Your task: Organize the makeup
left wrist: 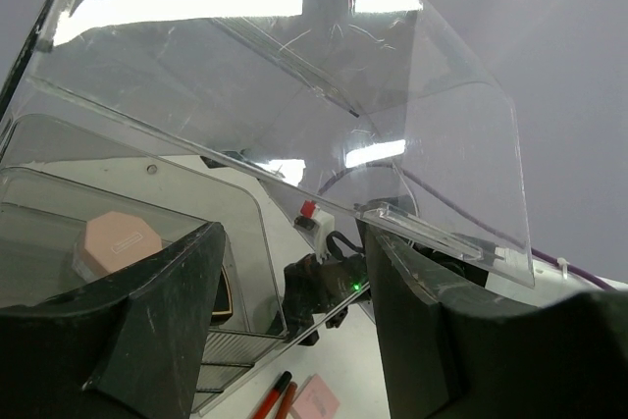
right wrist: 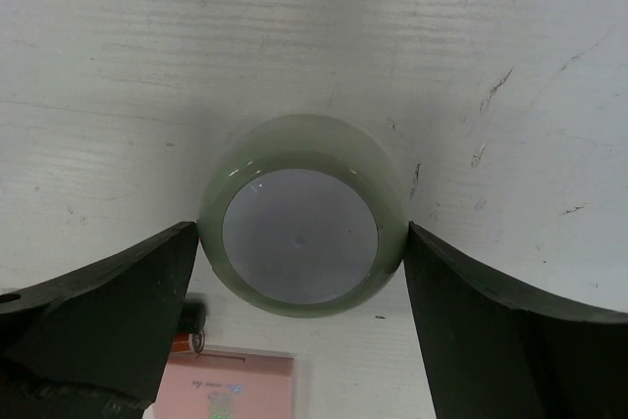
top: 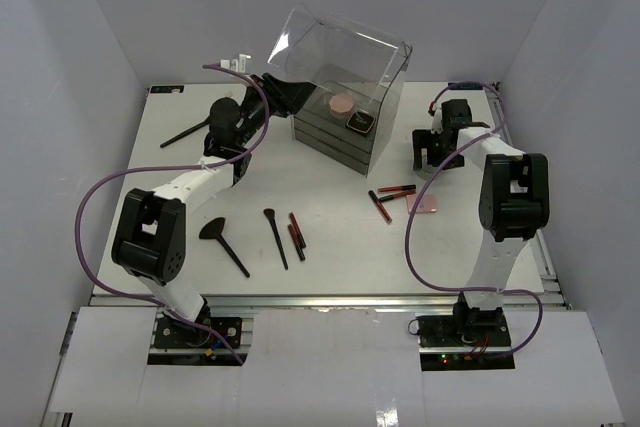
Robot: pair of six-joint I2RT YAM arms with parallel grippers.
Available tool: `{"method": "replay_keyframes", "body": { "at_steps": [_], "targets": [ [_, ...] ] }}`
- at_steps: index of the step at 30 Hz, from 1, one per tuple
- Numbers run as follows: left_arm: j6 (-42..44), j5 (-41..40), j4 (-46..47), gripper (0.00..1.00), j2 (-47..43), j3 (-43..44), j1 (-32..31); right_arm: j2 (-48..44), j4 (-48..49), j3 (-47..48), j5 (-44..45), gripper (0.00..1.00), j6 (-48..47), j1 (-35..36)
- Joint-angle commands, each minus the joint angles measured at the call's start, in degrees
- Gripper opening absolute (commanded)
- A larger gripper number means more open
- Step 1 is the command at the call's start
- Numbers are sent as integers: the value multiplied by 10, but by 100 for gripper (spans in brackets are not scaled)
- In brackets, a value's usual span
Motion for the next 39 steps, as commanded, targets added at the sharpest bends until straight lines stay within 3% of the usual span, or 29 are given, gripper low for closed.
{"method": "replay_keyframes", "body": {
  "at_steps": [1,4,14,16,21,25,31,34,39],
  "targets": [
    [-3,3,13,70,-40,28,3,6,3,20,14,93,3,2],
    [-4,2,13,70,-40,27,3,8,4,21,9,99,-1,2],
    [-12,4,8,70,-39,36,3,-8,4,17,-12,49,-19,2],
    [-13,4,4,70,-40,40,3,-26,5,12,-12,35,-37,2],
    [-14,7,-5,70,-42,53,3,-124,5,-15,-59,13,-115,2],
    [-16,9,-13,70,-44,59,3,-231,-3,-52,-139,9,-240,7],
    [-15,6,-29,70,-44,76,3,-345,-93,-100,-273,9,-416,49],
    [-12,6,-38,70,-45,83,3,-406,-119,-129,-259,9,-486,121],
    [-7,5,-53,70,-43,95,3,-464,-104,-161,-182,9,-527,276]
  ]
}}
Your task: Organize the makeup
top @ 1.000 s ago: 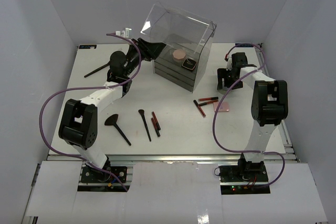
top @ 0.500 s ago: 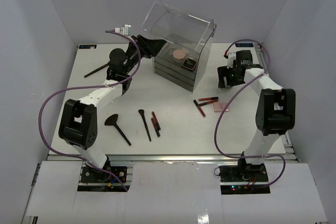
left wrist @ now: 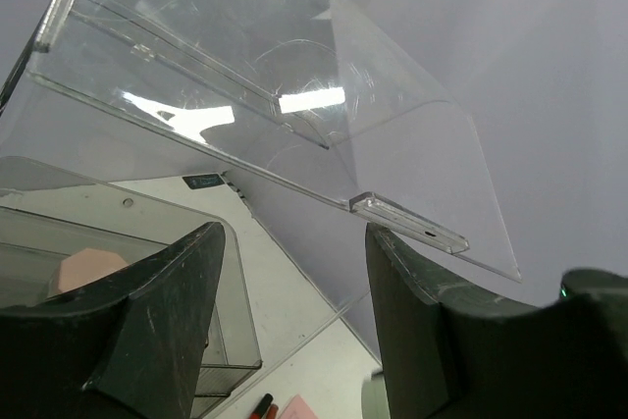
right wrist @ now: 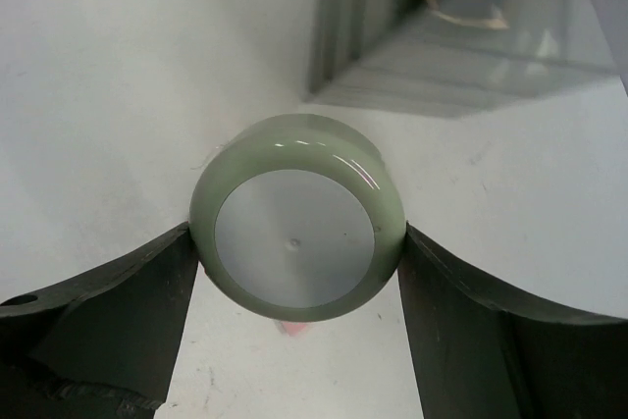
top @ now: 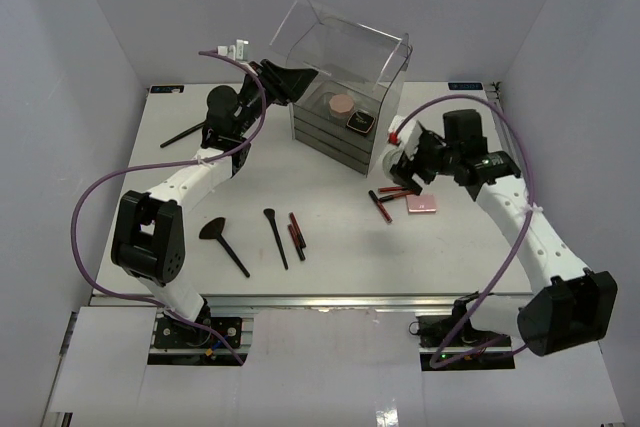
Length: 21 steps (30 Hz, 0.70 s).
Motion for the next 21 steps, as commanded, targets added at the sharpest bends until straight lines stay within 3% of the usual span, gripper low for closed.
{"method": "replay_keyframes", "body": {
  "at_steps": [1,4,6,9,13,17,21],
  "targets": [
    [5,1,-6,70,-38,32,3,-26,3,-7,59,9,-80,116],
    [6,0,-10,70,-35,38,4,-1,34,7,146,9,-84,185],
    [6,2,-14,70,-32,43,4,42,66,25,270,9,-87,231],
    [7,3,-20,70,-31,45,4,104,114,53,345,9,-102,264],
    [8,1,-24,70,-29,49,4,173,173,103,428,9,-127,282],
    [13,4,-34,71,-21,61,4,218,285,110,524,9,-214,286],
    [15,5,-38,71,-17,68,4,241,366,117,552,9,-254,286]
  ]
}}
